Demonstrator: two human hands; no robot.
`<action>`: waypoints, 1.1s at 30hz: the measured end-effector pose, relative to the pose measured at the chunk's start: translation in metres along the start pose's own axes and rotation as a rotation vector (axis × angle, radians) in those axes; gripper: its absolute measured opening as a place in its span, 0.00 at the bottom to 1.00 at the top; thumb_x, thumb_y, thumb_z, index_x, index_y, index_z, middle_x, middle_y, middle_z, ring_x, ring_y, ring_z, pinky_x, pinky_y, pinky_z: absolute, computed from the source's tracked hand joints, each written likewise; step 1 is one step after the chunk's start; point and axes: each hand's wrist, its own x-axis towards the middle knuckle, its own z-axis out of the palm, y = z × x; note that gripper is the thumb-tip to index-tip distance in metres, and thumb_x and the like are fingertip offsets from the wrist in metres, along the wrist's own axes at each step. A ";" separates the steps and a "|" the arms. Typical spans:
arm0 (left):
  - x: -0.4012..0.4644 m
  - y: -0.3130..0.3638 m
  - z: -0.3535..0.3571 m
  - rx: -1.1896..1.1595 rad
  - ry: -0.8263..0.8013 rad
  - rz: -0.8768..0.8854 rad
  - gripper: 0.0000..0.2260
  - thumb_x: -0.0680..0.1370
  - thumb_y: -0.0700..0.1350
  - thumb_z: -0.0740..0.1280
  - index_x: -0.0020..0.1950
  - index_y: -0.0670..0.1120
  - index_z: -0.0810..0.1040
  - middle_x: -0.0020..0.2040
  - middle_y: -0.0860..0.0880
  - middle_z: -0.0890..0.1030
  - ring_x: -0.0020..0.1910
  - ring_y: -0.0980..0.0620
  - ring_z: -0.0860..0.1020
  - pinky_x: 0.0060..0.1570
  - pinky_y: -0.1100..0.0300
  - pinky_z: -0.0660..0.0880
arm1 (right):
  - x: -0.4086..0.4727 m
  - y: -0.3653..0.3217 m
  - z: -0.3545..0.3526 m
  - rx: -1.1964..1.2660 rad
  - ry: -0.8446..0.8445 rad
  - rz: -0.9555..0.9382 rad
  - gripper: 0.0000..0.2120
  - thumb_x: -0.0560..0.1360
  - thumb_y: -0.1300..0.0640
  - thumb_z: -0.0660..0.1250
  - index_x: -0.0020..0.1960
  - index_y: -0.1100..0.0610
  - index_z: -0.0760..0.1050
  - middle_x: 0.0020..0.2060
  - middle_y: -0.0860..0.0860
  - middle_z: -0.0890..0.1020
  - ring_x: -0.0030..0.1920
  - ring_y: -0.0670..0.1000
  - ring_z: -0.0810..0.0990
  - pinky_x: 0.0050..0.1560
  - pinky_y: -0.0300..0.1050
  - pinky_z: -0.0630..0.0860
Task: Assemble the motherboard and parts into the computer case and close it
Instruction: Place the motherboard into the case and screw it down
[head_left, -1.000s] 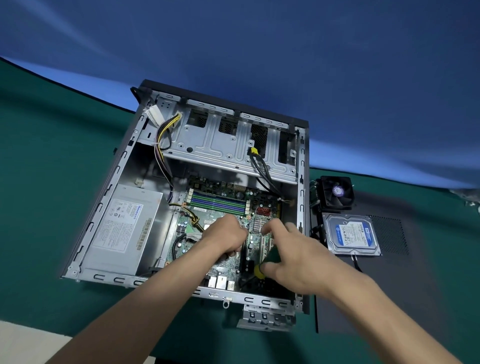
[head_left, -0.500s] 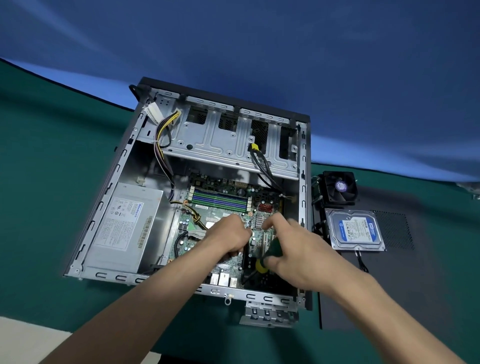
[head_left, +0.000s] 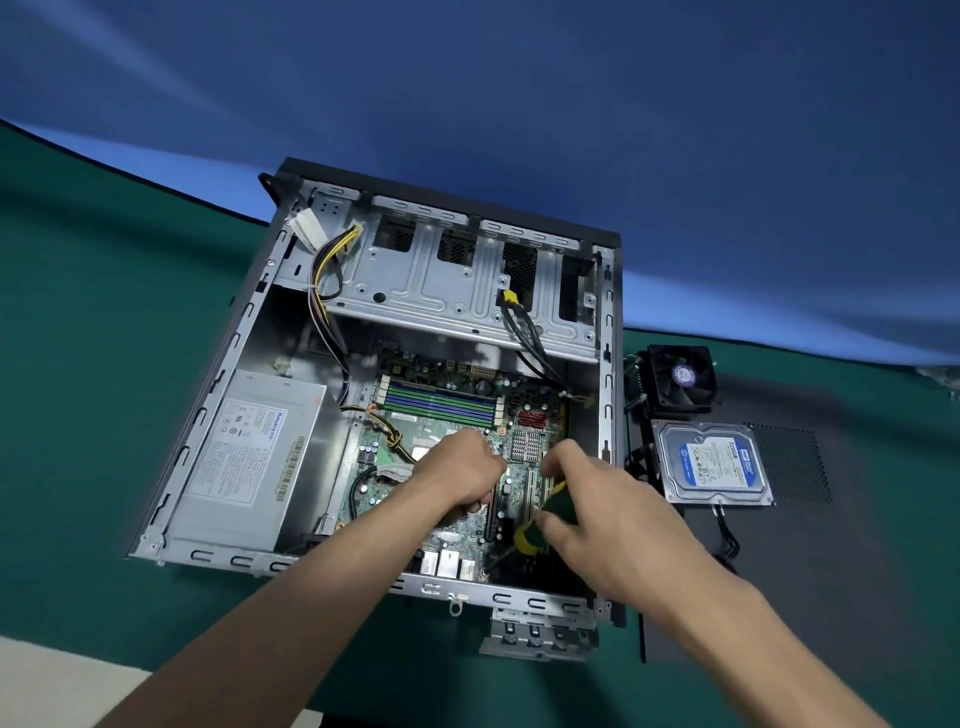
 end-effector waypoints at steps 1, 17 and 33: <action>0.000 0.000 0.000 0.004 0.000 0.000 0.12 0.80 0.47 0.61 0.41 0.42 0.75 0.35 0.43 0.80 0.30 0.46 0.74 0.33 0.56 0.71 | 0.000 0.000 0.000 -0.027 0.012 -0.004 0.15 0.78 0.39 0.58 0.54 0.50 0.64 0.50 0.50 0.78 0.43 0.54 0.75 0.40 0.45 0.67; 0.001 0.001 0.000 0.024 0.020 0.014 0.13 0.80 0.48 0.61 0.39 0.42 0.75 0.34 0.44 0.80 0.29 0.46 0.74 0.31 0.56 0.72 | -0.002 -0.002 -0.001 -0.155 0.016 -0.119 0.18 0.77 0.38 0.58 0.53 0.50 0.60 0.39 0.48 0.74 0.42 0.55 0.76 0.39 0.46 0.67; 0.004 -0.001 0.001 0.093 0.037 0.046 0.14 0.80 0.49 0.61 0.37 0.43 0.75 0.35 0.43 0.82 0.27 0.47 0.75 0.31 0.58 0.73 | -0.005 -0.008 0.002 -0.065 -0.035 -0.058 0.18 0.76 0.44 0.62 0.61 0.48 0.59 0.53 0.49 0.73 0.45 0.56 0.76 0.41 0.46 0.68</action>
